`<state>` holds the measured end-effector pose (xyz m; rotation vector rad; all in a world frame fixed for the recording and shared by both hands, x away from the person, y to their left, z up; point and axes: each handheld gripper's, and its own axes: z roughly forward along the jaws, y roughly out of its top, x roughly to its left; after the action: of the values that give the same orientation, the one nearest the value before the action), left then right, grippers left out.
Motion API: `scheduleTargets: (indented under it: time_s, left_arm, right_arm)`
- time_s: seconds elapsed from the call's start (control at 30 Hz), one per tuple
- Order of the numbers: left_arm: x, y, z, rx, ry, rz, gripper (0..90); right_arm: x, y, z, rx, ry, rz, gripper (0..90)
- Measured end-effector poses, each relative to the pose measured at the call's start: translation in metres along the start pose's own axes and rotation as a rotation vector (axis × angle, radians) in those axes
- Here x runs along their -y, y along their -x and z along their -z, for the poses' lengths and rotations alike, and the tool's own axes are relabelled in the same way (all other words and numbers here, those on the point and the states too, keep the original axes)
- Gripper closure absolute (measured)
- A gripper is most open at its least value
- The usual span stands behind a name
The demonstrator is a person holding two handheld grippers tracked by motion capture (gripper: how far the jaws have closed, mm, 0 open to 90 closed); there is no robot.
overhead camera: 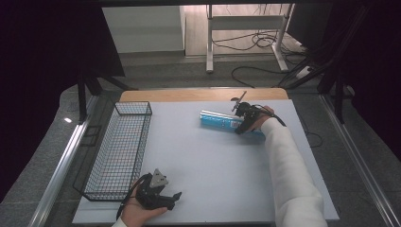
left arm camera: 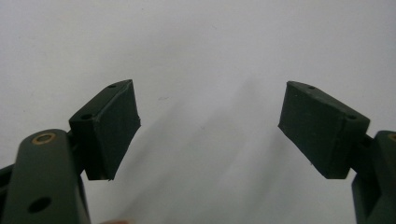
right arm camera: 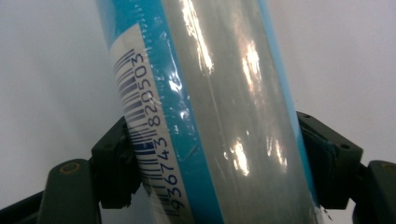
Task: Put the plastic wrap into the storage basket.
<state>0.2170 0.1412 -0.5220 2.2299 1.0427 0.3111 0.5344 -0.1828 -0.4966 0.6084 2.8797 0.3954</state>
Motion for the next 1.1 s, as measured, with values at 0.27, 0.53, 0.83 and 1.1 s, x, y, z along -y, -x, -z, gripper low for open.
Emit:
scheduleTargets:
  time_s: [0.27,0.53,0.83,1.1]
  left_arm:
    - [0.000,-0.001,0.001,0.000,0.004,0.005,19.9]
    - [0.000,-0.001,0.001,0.002,0.006,0.008,19.9]
    - [0.000,-0.002,0.002,0.007,0.009,0.012,20.0]
    - [0.000,-0.002,0.002,0.011,0.013,0.018,20.0]
  right_arm:
    - [-0.002,-0.002,0.002,0.005,-0.013,0.016,27.8]
    - [-0.002,-0.004,0.009,-0.013,0.017,-0.039,32.3]
    - [0.000,-0.007,0.033,-0.006,0.022,-0.101,32.6]
    - [0.007,-0.020,0.056,-0.029,0.092,-0.168,32.6]
